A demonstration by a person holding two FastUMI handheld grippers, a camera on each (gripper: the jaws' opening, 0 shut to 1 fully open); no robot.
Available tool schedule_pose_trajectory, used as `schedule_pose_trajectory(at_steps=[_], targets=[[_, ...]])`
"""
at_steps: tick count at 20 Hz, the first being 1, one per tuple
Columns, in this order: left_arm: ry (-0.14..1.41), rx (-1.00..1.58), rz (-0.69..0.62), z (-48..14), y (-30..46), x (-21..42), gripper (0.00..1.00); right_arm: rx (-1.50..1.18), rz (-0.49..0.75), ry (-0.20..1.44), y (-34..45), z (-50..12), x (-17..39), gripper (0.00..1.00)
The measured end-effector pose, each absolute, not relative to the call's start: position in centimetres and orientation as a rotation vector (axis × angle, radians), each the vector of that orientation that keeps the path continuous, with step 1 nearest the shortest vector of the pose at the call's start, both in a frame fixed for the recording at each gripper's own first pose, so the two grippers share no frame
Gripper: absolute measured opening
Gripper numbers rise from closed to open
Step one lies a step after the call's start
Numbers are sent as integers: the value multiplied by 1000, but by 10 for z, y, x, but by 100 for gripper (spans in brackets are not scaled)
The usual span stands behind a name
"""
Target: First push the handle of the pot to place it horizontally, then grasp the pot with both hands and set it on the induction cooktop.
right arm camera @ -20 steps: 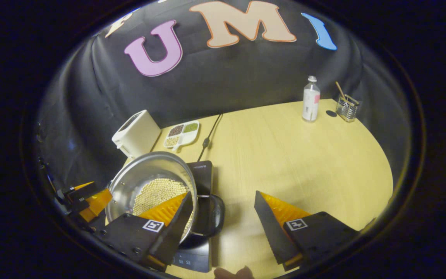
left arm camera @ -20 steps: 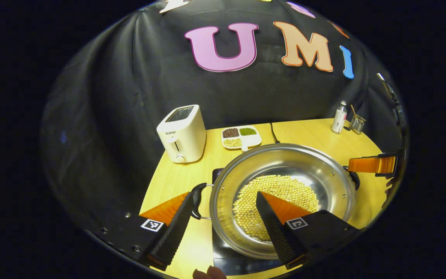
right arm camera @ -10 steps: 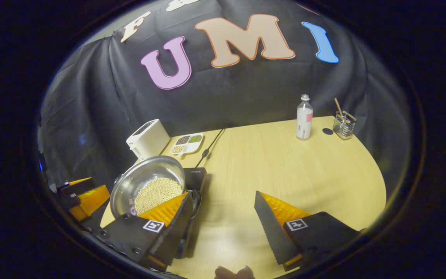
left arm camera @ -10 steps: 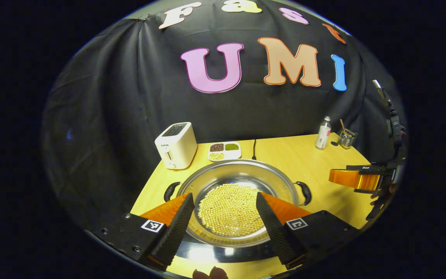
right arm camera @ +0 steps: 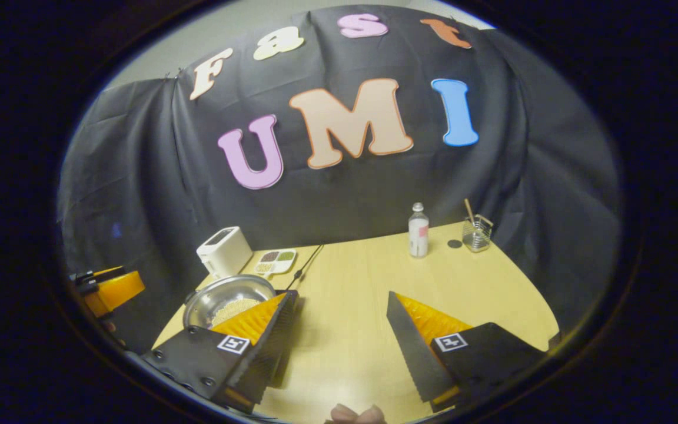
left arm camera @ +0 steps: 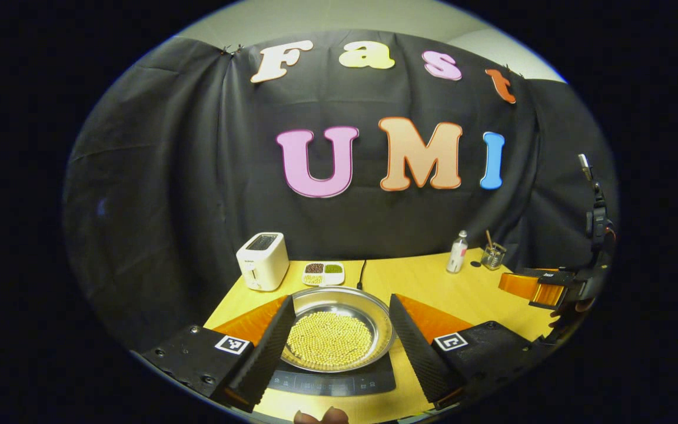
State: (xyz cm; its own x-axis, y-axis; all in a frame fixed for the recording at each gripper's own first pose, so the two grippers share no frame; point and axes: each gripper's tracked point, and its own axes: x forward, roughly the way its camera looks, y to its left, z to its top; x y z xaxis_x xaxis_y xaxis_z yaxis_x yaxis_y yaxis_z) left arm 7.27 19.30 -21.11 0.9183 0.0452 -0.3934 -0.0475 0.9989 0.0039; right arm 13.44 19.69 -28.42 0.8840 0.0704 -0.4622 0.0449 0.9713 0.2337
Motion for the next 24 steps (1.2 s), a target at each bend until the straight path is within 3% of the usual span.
schedule_pose_trajectory(at_steps=[3,5,7,12,16,24], targets=[[337,-7,25,-188,182,48,100,184,3,415,193,-241,104,93],[296,-33,-28,-176,153,39,94,138,-2,335,193,-206,81,93],[295,-26,-43,-163,139,23,96,61,8,286,174,-167,49,93],[152,-16,-26,-87,117,18,93,85,2,161,145,-96,35,95],[130,-39,-43,-67,62,9,96,42,-8,103,80,-64,4,95],[123,-49,10,-52,-2,-18,95,170,-33,110,-20,-71,-24,94]])
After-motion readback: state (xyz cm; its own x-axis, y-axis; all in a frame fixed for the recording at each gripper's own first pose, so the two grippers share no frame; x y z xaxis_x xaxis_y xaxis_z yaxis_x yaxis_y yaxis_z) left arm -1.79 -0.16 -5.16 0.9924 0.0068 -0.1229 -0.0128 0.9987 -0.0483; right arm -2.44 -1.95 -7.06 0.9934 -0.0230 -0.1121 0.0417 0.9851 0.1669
